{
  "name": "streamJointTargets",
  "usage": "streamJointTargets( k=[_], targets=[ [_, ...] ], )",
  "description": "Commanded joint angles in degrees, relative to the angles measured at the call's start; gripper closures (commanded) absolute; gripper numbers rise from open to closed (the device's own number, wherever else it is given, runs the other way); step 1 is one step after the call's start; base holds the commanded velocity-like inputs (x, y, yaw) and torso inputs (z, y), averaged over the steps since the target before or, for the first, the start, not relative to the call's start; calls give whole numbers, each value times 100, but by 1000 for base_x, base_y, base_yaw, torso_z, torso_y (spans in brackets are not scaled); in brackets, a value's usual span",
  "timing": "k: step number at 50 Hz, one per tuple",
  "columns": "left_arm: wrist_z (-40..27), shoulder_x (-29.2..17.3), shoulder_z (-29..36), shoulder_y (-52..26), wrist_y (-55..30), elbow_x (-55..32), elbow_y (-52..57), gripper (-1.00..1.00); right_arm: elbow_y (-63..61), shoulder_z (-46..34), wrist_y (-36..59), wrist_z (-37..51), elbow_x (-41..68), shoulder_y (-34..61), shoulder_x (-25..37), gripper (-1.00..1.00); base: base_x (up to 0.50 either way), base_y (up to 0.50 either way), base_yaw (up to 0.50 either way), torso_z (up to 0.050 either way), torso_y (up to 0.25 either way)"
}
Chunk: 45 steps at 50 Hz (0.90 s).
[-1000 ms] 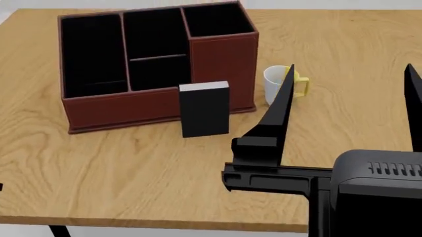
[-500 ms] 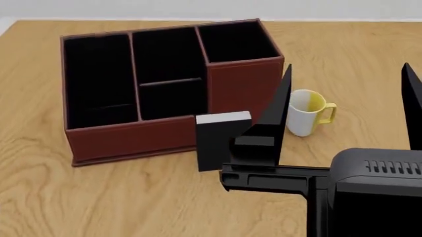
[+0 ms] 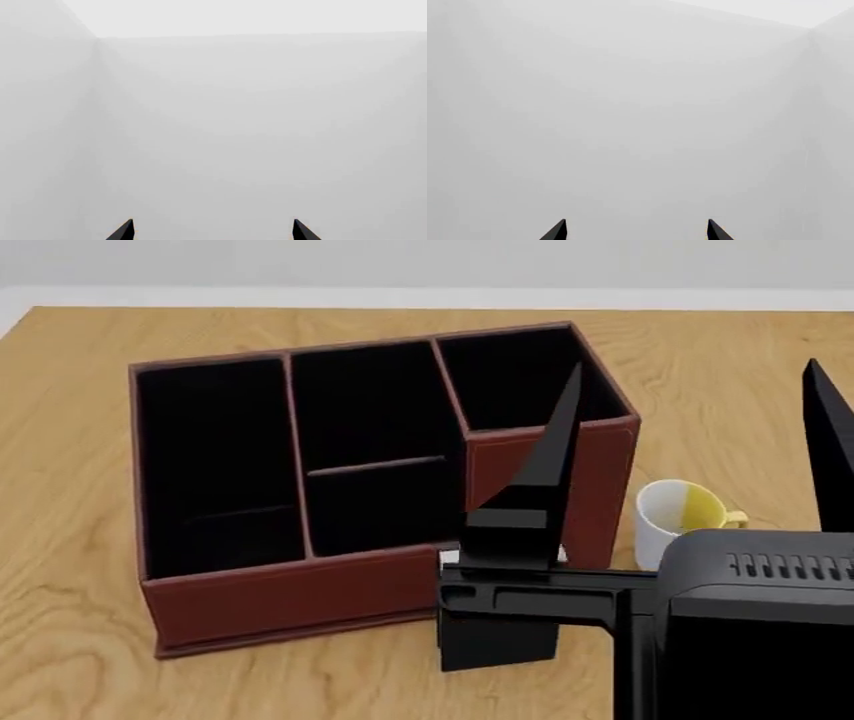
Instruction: Pick up the book and place it in the front compartment of the caddy.
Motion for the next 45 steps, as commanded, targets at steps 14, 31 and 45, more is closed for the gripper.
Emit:
streamJointTargets(
  k=[14,31,45],
  targets=[
    [-162,-184,134,-80,127,-35,72,-100,-8,3,90,64,36,21,-75,-100,331,157,0,0,1],
    [-142,-152,271,-192,164,16,-14,-100,-105,75,35,86,84,-5,56,-100,326,134,0,0,1],
    [-225,-247,317,-205,239,-7,32,-100,-106,87,55,113,91,0,22,-100,311,55,0,0,1]
  ],
)
